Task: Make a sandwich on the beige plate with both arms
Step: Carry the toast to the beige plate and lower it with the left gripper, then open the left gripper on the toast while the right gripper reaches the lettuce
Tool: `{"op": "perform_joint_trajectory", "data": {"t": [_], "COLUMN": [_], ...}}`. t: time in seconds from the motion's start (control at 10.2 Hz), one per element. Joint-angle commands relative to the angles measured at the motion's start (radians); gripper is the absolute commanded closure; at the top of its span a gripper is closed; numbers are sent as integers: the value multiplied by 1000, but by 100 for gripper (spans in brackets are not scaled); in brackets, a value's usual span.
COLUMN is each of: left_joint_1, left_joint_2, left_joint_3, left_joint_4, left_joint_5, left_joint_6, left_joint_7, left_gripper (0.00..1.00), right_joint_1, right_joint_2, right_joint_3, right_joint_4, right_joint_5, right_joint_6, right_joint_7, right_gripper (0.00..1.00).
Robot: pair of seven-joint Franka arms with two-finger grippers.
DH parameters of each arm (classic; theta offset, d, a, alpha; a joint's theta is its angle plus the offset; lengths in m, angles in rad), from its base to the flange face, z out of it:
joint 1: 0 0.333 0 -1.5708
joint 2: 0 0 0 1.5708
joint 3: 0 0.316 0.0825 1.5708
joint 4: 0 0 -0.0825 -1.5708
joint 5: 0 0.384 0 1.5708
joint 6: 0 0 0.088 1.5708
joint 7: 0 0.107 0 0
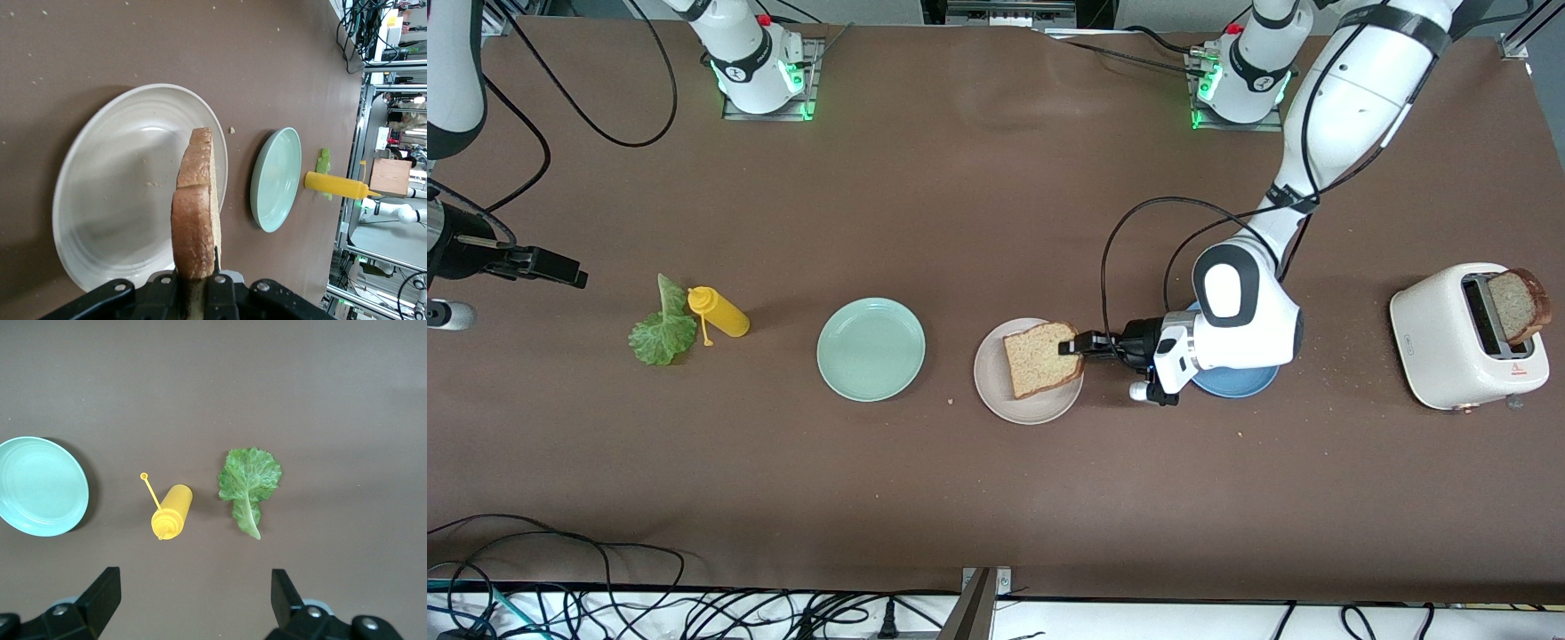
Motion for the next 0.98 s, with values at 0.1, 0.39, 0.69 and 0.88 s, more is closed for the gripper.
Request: {"op": "perform_joint_trajectory", "data": {"t": [0.1,0.39,0.69,0.88], "left_joint_1": [-12,-9,-9,0], "left_joint_2": [35,38,32,25], "left_joint_3": [2,2,5,7], "left_joint_4": [38,35,37,37], "left_joint_5": [-23,-25,-18,55], "left_joint_6": [18,18,30,42], "left_joint_7": [36,82,79,67], "left_gripper": [100,50,0,0], "right_joint_1": [-7,-7,-22,-28], "right_joint_2": [-4,-4,-4,3], "right_joint_3": [4,2,1,-1], "right_joint_4": [-1,-1,-1,-6], "right_joint_5": [13,13,13,9], "right_joint_6": [2,0,-7,0], "right_joint_7": [-7,-7,-7,-7], "right_gripper": [0,0,0,0]}}
